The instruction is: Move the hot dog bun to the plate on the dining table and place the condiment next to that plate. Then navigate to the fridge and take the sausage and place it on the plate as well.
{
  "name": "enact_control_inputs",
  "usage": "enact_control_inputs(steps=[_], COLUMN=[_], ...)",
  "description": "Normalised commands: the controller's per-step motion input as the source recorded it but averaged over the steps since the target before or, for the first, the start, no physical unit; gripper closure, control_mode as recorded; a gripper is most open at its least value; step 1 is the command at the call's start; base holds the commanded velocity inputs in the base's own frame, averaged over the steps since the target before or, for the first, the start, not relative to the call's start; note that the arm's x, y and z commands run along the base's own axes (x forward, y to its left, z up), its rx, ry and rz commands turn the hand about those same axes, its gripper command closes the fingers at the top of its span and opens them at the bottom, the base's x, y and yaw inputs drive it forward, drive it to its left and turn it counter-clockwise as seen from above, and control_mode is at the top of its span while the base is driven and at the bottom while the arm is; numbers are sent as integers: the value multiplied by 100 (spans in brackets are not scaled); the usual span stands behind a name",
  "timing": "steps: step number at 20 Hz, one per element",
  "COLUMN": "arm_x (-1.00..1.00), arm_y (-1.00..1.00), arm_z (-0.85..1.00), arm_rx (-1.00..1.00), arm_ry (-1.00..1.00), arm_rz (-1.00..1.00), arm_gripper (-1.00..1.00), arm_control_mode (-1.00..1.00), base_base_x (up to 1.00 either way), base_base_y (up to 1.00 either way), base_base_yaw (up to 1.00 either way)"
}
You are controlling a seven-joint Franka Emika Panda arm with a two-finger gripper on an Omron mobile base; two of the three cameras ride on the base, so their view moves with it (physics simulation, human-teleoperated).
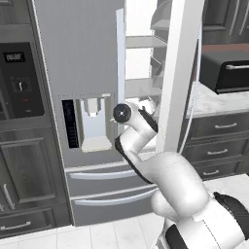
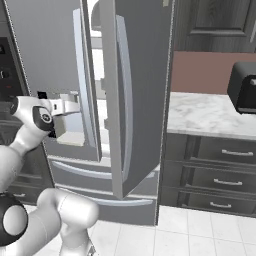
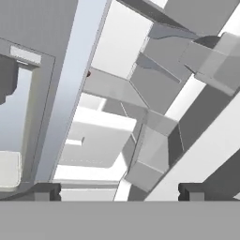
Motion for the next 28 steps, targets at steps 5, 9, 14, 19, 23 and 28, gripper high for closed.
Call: enact_control_inputs(steps=[5, 9, 14, 19, 23, 28], arm_x=[66, 22, 4, 0, 0, -6], arm_y=[-19, -33, -31, -29, -43, -46], arm_z=[-10, -3, -1, 0, 0, 0], arm_rx=[-2, 0, 0, 0, -2, -4], arm_ry=[5, 4, 4, 1, 0, 0], arm_rz=[-15, -14, -14, -14, -16, -17], arm_gripper=[-100, -100, -100, -100, -100, -100], arm_control_mode=[-100, -100, -100, -100, -100, -100], base_base_x=[0, 0, 0, 0, 0, 0], base_base_y=[0, 0, 0, 0, 0, 0], base_base_yaw=[0, 0, 0, 0, 0, 0])
